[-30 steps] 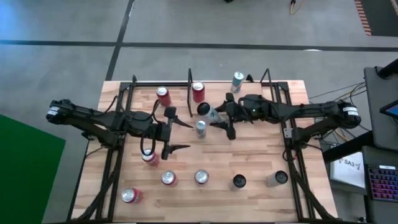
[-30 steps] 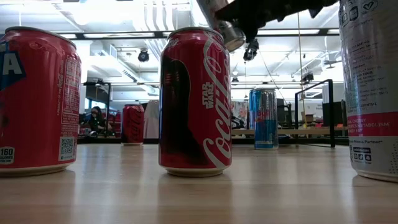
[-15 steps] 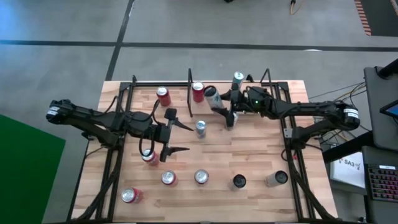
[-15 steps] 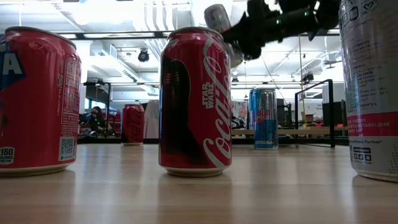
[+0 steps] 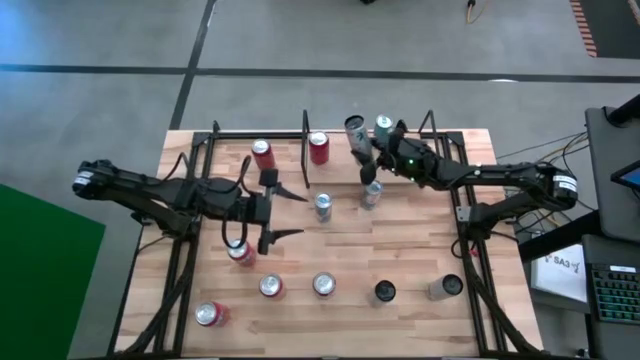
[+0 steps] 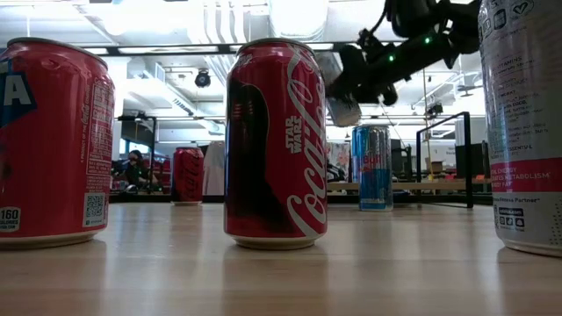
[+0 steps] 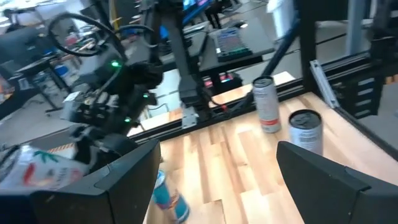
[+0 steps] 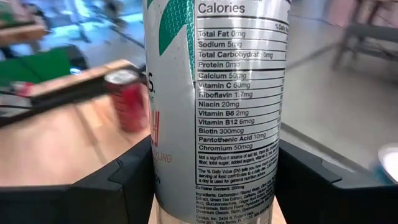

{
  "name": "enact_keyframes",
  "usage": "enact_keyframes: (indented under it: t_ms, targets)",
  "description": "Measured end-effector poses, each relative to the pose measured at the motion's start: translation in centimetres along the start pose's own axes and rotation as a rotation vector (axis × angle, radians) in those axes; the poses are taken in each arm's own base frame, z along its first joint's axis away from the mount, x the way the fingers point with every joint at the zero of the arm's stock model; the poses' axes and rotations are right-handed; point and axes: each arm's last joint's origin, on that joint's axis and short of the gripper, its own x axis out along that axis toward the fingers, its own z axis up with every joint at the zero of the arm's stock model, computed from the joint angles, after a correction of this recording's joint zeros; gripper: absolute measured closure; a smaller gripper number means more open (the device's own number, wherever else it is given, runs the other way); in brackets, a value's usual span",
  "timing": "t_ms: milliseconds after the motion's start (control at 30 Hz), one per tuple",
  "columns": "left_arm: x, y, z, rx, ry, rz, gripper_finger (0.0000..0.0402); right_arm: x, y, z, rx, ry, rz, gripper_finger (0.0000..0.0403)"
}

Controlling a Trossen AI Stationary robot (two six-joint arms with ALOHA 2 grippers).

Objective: Place canned beverage on shelf
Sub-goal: Put the white and pink soda can on the shelf

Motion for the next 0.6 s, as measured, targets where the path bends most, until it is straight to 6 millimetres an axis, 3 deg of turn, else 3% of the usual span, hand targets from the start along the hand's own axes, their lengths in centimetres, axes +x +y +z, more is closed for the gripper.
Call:
enact_keyframes:
  t_ms: [600]
  targets:
    - [-0.2,0.1,-0.2,0.012,0.019,0.029,0.0095,1.9,-0.1,-2.0,-0.002,-0.034,-0.134,0.0156]
